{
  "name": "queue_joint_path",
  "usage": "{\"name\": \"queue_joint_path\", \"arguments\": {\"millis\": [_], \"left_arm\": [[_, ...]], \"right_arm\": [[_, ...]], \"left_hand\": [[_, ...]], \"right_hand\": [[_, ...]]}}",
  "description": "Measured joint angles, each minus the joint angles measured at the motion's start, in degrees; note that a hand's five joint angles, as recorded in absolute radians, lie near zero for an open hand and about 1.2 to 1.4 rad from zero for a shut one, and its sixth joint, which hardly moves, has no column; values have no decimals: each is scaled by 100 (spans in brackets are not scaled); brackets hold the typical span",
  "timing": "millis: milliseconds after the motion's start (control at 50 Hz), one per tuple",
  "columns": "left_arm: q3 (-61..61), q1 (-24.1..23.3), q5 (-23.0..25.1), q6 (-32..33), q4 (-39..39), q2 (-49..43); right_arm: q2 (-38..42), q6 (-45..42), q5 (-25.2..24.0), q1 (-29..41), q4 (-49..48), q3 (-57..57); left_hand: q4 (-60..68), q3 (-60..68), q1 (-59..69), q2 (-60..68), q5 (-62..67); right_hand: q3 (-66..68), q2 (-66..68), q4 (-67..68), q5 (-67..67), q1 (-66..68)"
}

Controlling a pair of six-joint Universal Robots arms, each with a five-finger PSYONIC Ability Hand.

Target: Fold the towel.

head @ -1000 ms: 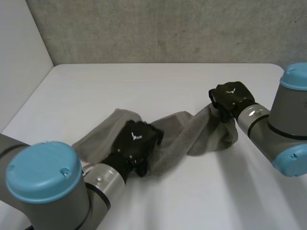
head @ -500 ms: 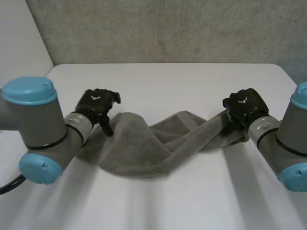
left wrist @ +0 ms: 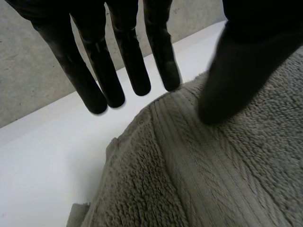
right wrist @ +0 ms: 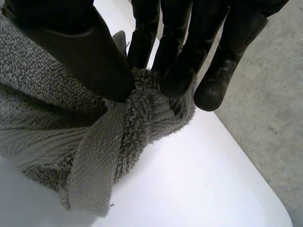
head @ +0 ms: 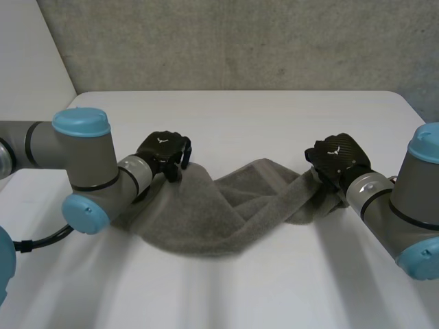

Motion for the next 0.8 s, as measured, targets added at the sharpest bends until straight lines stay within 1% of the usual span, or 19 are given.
{"name": "queue_joint_path", "arguments": {"millis": [40,80,140,220,240,280,320,380,440,540,580,620,680,780,800], "left_arm": [[78,0,31,3,0,-52],[128,0,57,5,-3,-81],[186,2,147,12,-12,-127],[186,2,299,13,-23,-167],[180,2,318,15,-24,-172],[150,2,374,27,-25,-187],[109,2,396,59,-24,-192],[34,2,362,167,-16,-183],[-30,0,257,346,-6,-167],[-68,1,74,620,7,-157],[-62,1,54,658,8,-168],[-48,1,52,685,8,-197],[-21,2,71,698,6,-252],[18,2,103,703,2,-314],[38,2,111,716,0,-339]], "right_arm": [[6,2,-41,0,8,-38],[24,3,-60,1,16,-85],[143,8,-61,3,51,-284],[293,11,-42,2,87,-519],[312,11,-40,2,93,-549],[368,5,-32,3,111,-647],[403,-2,-28,7,124,-704],[427,-11,-27,17,131,-735],[461,-21,-27,27,134,-735],[530,-37,-28,30,134,-720],[548,-41,-30,28,134,-720],[572,-45,-35,24,132,-722],[608,-52,-45,16,129,-735],[670,-56,-53,14,134,-780],[694,-57,-54,16,136,-806]], "left_hand": [[756,769,754,774,812],[1127,1144,1096,1131,1216],[1333,1391,1248,1362,1363],[1231,1241,1200,1269,1330],[1017,1017,1002,1061,1138],[-746,-682,-702,-619,-558],[-1840,-1801,-1801,-1749,-1660],[-2910,-2910,-2903,-2838,-2777],[-3565,-3598,-3548,-3517,-3439],[-3645,-3731,-3666,-3647,-3619],[-3528,-3552,-3533,-3496,-3445],[-3067,-3060,-3086,-3036,-2949],[-1613,-1653,-1654,-1637,-1610],[-288,-310,-291,-296,-275],[303,278,276,327,301]], "right_hand": [[0,0,0,0,0],[0,0,0,0,0],[0,0,0,0,0],[0,-1,0,0,0],[0,-1,0,0,0],[0,-1,0,-1,0],[0,-1,0,0,0],[0,-1,0,0,0],[0,-1,0,0,0],[0,-1,0,1,0],[0,-1,0,0,0],[0,-1,0,0,0],[0,-1,0,0,0],[0,-1,0,1,0],[0,-1,0,1,0]]}}
